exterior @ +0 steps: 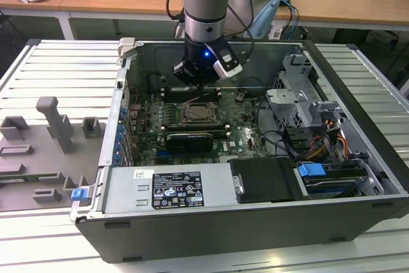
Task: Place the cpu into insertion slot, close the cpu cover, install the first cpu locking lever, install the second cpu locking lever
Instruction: 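Install the first cpu locking lever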
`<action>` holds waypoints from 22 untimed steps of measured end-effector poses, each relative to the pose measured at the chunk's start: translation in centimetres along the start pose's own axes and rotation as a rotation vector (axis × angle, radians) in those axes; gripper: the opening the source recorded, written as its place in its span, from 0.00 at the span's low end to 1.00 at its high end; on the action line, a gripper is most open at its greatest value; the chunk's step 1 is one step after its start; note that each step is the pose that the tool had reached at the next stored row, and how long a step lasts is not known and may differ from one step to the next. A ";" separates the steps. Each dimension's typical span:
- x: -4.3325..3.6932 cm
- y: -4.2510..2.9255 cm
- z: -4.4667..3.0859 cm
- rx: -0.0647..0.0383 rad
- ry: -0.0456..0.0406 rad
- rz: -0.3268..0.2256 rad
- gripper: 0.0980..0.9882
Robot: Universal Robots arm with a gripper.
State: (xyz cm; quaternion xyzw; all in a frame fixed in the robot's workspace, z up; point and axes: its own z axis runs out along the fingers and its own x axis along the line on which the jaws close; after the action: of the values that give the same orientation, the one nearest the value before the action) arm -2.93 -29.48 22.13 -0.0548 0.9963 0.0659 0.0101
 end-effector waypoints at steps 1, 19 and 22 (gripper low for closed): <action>-0.14 0.08 0.19 0.000 0.0001 -0.001 0.01; -0.73 -0.05 1.32 0.005 0.0009 -0.002 0.01; -0.77 -0.07 1.49 0.006 0.0009 -0.002 0.01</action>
State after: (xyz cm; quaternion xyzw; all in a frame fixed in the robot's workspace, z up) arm -2.14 -29.28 20.67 -0.0558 0.9964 0.0629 0.0099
